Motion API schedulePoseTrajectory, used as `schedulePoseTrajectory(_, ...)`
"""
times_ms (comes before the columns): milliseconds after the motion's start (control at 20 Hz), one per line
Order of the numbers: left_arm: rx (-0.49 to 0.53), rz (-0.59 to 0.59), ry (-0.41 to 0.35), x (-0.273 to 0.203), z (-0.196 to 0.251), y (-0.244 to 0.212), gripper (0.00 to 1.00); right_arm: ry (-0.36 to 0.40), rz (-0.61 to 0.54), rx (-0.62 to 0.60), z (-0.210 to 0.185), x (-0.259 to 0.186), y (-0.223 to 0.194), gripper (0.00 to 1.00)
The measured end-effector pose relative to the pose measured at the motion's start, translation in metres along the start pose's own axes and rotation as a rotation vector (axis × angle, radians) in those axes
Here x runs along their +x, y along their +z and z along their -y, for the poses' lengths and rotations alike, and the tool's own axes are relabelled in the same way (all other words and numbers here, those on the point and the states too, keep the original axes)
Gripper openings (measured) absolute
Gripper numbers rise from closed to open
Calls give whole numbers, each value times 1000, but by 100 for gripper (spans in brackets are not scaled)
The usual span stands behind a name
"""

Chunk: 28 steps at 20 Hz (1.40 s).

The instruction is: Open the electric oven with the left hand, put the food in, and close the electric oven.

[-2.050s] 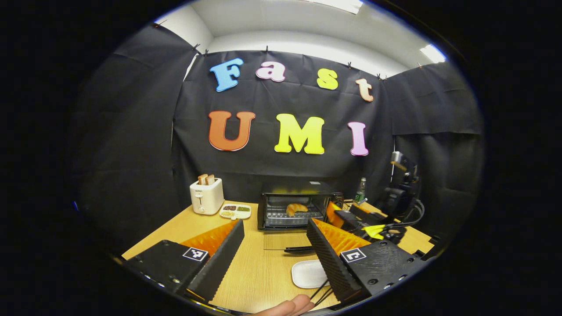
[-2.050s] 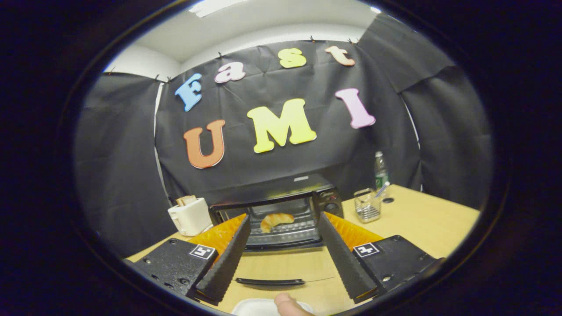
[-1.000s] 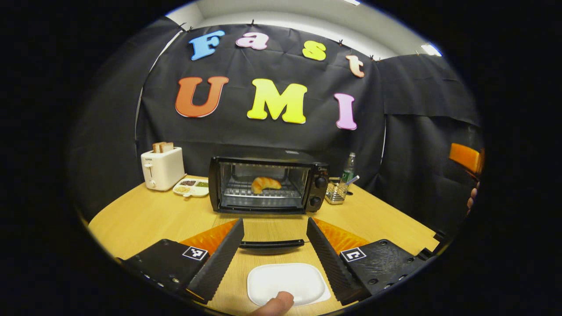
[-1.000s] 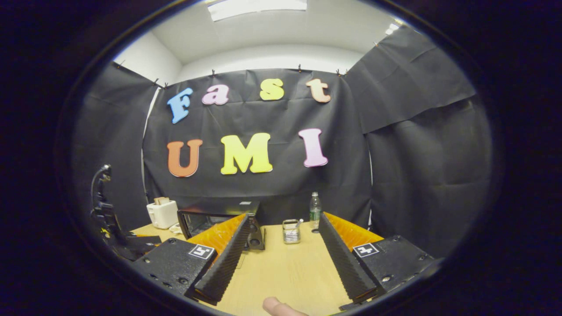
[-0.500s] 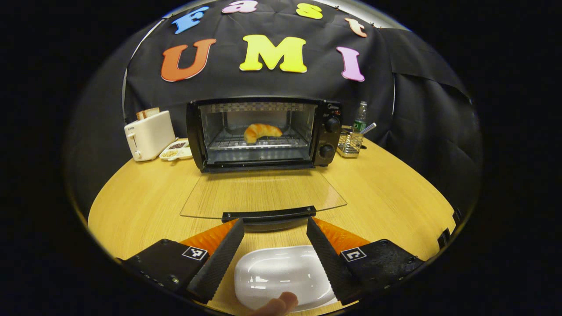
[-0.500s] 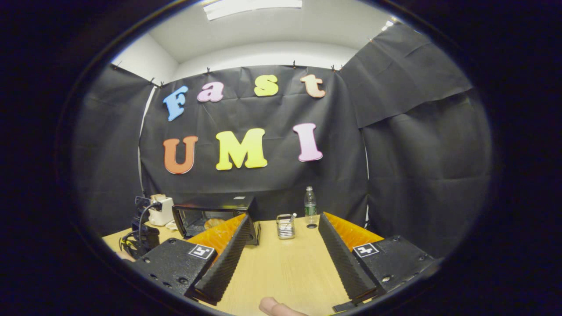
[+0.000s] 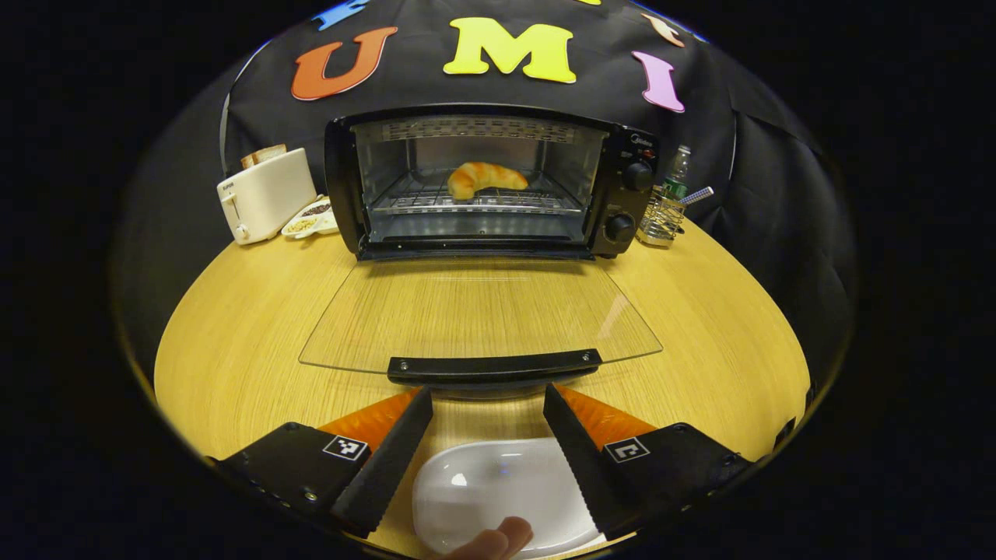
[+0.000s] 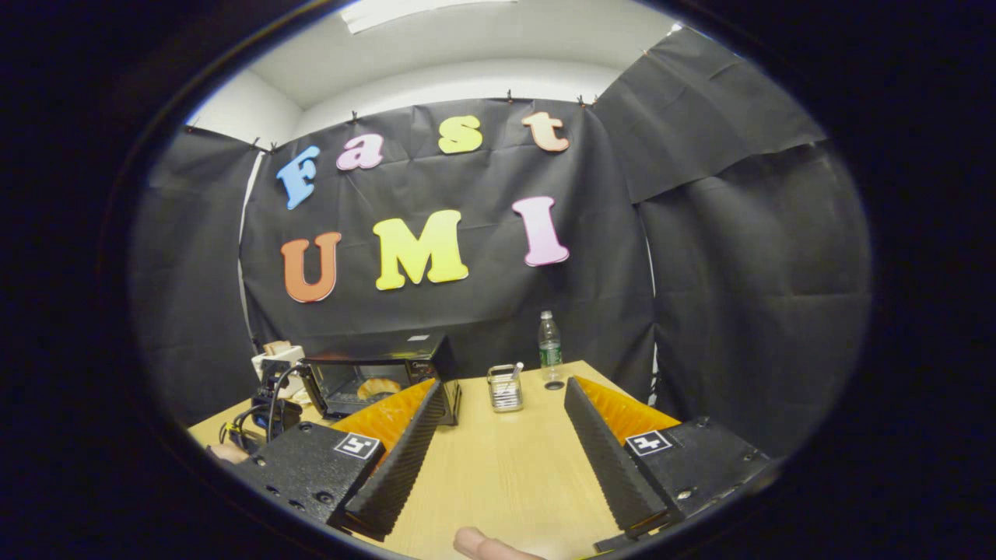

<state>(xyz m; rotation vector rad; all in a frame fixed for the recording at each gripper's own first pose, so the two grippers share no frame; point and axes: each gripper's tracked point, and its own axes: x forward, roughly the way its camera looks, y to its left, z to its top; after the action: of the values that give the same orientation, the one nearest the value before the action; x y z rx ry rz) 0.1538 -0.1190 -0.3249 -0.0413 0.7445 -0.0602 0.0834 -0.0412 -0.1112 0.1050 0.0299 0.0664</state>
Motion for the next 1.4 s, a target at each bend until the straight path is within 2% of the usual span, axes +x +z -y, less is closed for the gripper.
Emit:
schedulePoseTrajectory(250,0,-73,10,3,0,5,94,-8,-9,13,8,12,-2,96)
schedulePoseTrajectory(400,17,-70,39,3,0,6,93,-11,-11,27,14,15,-3,95)
schedulePoseTrajectory(600,12,-39,40,-4,1,14,93,-9,-17,38,16,19,-5,95)
schedulePoseTrajectory(1000,50,76,58,-27,2,63,93,-16,-34,49,19,28,-11,96)
schedulePoseTrajectory(1100,75,160,60,-33,1,88,94,-17,-42,51,19,29,-13,100)
schedulePoseTrajectory(1150,92,206,52,-33,2,102,94,-16,-41,53,19,30,-14,95)
schedulePoseTrajectory(1200,98,224,49,-34,2,109,94,-16,-42,52,19,31,-14,100)
schedulePoseTrajectory(1250,98,231,49,-35,0,114,95,-19,-44,49,20,31,-15,95)
schedulePoseTrajectory(1350,87,259,77,-36,-10,124,97,-27,-50,47,22,30,-15,100)
schedulePoseTrajectory(1400,81,269,81,-39,-11,126,97,-30,-50,43,21,29,-13,99)
